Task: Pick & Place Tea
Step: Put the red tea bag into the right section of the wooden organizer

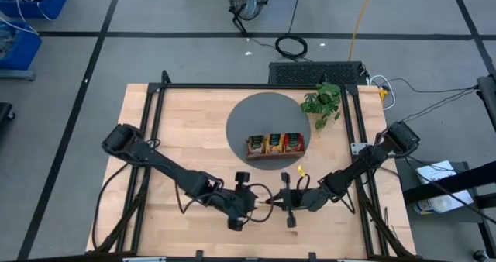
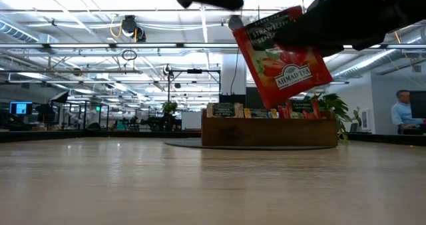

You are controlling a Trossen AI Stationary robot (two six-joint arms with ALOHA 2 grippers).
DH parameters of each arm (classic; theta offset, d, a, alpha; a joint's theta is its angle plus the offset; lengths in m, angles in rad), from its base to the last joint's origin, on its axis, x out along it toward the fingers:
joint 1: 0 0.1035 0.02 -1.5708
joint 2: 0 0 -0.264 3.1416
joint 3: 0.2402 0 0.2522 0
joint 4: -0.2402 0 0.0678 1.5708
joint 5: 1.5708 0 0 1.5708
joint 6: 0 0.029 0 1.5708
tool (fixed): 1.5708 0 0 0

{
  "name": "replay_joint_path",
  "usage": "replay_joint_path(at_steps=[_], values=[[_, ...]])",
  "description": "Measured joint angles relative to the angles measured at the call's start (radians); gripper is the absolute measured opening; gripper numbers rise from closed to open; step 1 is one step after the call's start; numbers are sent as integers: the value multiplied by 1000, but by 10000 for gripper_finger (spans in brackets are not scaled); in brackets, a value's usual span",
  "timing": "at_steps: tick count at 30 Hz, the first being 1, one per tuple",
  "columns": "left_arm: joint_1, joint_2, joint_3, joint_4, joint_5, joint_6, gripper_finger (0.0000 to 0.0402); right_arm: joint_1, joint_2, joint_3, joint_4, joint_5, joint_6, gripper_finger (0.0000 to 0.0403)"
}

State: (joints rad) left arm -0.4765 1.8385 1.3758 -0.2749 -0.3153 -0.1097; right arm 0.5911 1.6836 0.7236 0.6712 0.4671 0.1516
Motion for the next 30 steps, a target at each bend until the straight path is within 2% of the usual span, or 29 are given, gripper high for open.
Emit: replay_joint_path(at_steps=[5,11,14,17,24,27,30], values=[[-28,-40,0,-16,0,26,182,12,-2,0,11,8,-49,0],[-82,-73,1,44,-14,69,199,66,-10,0,19,56,-124,0],[-109,-70,-22,73,-66,106,198,85,-32,-2,24,59,-158,0],[-109,-69,-82,190,-101,145,192,109,-51,-34,101,56,-211,0],[-94,-69,-250,604,-106,259,179,116,-81,-174,360,57,-277,0],[-88,-69,-295,706,-105,250,177,102,-80,-219,426,56,-266,0],[-75,-69,-313,736,-105,231,180,95,-80,-231,440,44,-253,0]])
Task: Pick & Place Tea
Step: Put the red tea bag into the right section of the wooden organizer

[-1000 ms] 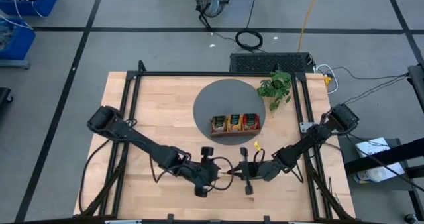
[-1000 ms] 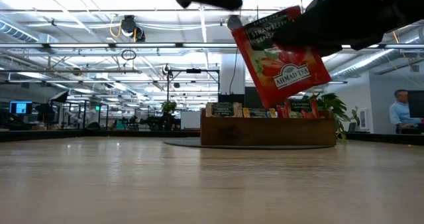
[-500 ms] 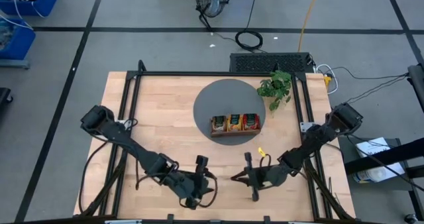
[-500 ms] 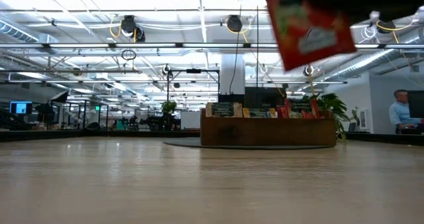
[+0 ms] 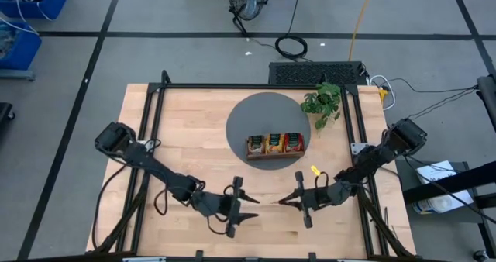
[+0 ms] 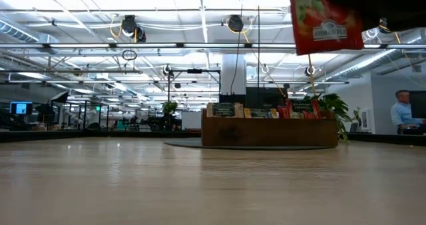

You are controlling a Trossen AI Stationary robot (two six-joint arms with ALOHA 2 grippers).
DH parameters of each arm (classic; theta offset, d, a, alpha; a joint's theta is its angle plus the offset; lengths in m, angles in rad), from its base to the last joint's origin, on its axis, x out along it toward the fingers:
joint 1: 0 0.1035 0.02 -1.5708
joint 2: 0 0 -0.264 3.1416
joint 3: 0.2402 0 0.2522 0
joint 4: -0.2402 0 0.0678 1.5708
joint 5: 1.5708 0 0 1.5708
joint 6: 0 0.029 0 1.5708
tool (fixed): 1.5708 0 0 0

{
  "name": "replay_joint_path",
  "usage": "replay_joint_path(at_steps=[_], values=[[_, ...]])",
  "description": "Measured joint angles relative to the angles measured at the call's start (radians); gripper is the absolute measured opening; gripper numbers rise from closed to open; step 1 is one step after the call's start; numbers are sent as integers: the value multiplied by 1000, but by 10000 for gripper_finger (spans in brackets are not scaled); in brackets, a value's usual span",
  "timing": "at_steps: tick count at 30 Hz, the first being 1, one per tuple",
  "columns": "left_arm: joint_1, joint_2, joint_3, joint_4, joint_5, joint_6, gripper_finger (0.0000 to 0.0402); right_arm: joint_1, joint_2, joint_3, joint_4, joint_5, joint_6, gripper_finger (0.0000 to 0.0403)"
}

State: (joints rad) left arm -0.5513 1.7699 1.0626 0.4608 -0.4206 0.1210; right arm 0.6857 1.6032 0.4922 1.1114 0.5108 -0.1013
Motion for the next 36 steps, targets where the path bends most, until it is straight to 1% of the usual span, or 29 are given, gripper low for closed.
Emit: replay_joint_path(at_steps=[2,6,7,10,12,16,18,21,29,36], values=[[13,0,-6,3,0,-33,181,1,1,-1,11,-20,-2,0],[46,13,-6,10,4,-121,182,2,1,1,29,-24,-7,0],[55,15,-6,9,18,-136,182,1,1,1,29,-28,-12,0],[79,37,-6,49,103,-168,184,-2,1,1,29,-42,-14,0],[90,60,-6,94,147,-182,183,-10,1,2,29,-43,-13,0],[114,105,-5,149,158,-190,175,-11,1,2,29,-36,-13,0],[124,119,-5,170,165,-198,170,-11,1,2,27,-16,-14,0],[133,122,-5,196,219,-203,162,-12,1,2,16,13,-7,0],[142,123,-5,188,208,-221,133,-13,1,2,11,13,3,0],[160,123,-5,165,211,-255,84,-13,1,2,11,13,3,0]])
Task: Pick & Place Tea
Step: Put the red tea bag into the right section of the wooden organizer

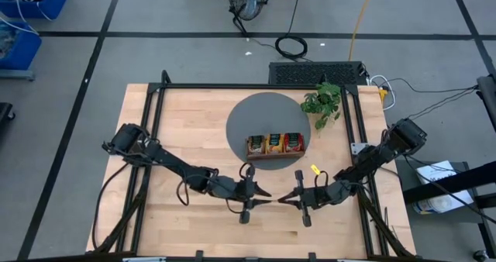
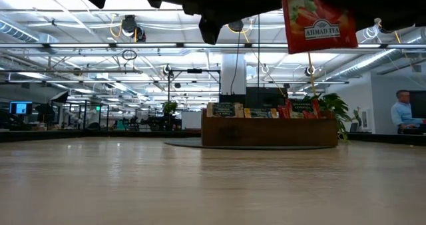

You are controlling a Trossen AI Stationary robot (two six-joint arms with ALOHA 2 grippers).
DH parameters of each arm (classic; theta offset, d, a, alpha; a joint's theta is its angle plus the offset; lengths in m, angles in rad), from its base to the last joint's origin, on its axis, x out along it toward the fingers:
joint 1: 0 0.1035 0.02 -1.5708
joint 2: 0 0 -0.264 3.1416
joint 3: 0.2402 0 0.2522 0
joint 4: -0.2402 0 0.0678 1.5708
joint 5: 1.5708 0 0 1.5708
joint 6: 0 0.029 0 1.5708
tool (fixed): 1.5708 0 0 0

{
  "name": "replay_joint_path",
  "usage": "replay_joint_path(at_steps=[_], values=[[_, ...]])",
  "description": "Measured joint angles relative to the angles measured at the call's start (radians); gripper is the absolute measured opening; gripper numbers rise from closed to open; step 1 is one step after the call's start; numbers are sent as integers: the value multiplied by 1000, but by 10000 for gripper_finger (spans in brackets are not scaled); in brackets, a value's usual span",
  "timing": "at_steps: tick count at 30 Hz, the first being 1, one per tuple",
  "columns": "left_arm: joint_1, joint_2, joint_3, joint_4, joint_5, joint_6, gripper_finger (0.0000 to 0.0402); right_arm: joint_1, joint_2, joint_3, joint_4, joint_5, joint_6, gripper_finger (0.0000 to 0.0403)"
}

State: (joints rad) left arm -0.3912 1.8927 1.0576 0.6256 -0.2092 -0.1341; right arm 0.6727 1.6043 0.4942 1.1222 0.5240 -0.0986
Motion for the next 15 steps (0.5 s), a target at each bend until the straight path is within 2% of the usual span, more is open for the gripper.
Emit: replay_joint_path(at_steps=[7,11,15], values=[[0,0,0,-30,0,22,10,-16,0,0,-28,0,36,0],[0,1,0,-53,-4,24,5,-22,0,0,-69,-1,100,6],[0,1,0,-72,-36,25,4,-18,0,0,-68,-1,117,34]])
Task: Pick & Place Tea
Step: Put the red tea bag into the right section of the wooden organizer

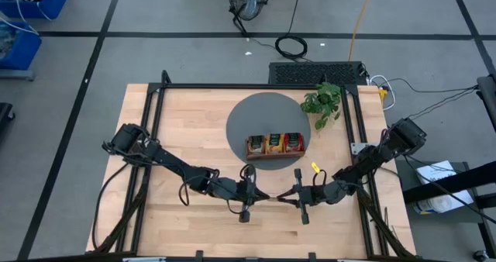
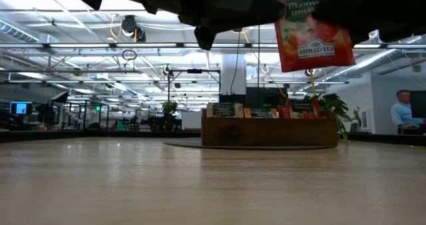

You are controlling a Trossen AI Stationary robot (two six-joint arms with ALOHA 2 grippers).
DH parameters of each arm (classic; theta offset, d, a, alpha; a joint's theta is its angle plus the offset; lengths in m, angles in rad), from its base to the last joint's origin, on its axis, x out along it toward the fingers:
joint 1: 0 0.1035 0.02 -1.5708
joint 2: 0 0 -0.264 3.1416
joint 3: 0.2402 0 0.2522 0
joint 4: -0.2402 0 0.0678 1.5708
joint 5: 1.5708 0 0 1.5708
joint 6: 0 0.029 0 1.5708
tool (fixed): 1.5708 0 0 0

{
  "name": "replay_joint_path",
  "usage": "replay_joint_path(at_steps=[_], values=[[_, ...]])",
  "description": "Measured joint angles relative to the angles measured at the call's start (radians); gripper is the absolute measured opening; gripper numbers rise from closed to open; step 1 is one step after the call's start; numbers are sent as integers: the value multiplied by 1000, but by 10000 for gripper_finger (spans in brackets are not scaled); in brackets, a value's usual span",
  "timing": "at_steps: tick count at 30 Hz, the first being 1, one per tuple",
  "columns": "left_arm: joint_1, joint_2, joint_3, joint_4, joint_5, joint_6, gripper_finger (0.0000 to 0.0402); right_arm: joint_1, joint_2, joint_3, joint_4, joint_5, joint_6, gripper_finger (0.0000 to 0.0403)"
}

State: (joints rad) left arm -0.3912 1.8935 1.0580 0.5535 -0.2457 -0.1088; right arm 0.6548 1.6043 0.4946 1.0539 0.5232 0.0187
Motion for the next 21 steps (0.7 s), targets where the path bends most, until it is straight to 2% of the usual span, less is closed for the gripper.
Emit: replay_joint_path(at_steps=[8,12,16,21], values=[[0,0,0,-12,-9,1,2,-2,1,0,41,0,41,114],[0,0,0,-12,-9,1,2,-16,1,0,24,0,79,128],[0,0,0,-12,-9,1,2,-27,1,0,-17,-1,101,100],[0,0,0,-12,-9,1,1,-40,1,0,-20,-3,96,19]])
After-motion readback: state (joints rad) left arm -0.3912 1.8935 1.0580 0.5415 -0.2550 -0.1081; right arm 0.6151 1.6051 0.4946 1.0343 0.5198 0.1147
